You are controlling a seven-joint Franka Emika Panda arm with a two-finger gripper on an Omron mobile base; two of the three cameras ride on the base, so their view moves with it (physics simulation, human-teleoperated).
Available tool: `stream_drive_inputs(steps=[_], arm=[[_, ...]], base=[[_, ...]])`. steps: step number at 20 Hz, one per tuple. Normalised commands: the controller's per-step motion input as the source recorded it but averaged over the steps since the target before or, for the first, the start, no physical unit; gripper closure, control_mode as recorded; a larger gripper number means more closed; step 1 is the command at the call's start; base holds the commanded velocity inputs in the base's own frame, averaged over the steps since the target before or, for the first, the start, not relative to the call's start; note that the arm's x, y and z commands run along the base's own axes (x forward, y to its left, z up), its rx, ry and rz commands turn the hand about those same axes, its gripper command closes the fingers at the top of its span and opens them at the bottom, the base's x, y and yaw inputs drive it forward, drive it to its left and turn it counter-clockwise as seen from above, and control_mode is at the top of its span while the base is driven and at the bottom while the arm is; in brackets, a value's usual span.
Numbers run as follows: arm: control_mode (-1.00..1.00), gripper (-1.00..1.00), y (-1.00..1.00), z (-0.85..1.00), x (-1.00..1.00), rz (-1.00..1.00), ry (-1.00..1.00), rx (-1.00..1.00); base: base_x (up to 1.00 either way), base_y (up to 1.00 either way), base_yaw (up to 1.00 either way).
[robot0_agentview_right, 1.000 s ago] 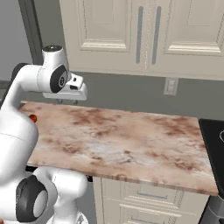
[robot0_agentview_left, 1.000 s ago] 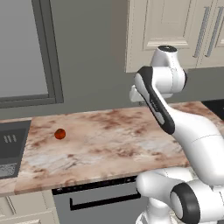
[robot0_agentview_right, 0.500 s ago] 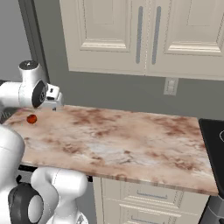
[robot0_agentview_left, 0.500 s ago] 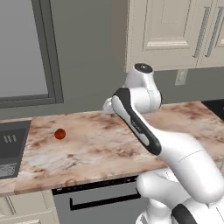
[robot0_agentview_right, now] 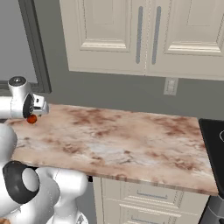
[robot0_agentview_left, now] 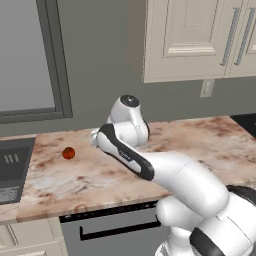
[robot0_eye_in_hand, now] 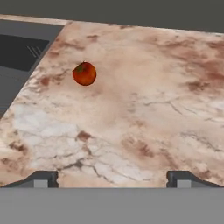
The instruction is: Place the tomato in the correct fridge rack based on whether it is a fruit or vegetable. Finally, close the fridge door.
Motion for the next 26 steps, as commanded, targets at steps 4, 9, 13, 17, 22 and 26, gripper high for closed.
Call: stream_drive_inputs(steps=[4,9,13,17,22,26], arm=[[-1.0,-1.0,0.83,0.0,0.68,0.11,0.32,-0.08],[-1.0,-1.0,0.28,-0.13,0.05,0.06,0.06,-0.07],[-1.0,-1.0,0.32,-0.61,0.11,0.09,0.06,-0.11],[-1.0,-1.0,0.23,-0.55,0.35,0.07,0.05,-0.05],[-1.0,-1.0,0.19,-0.48,0.26,0.04,0.0,-0.01],[-1.0,-1.0,0.25,-0.32,0.36,0.0,0.0,0.0]], base=[[0.0,0.0,0.0],[0.0,0.0,0.0],[0.0,0.0,0.0],[0.0,0.0,0.0],[0.0,0.0,0.0],[0.0,0.0,0.0]])
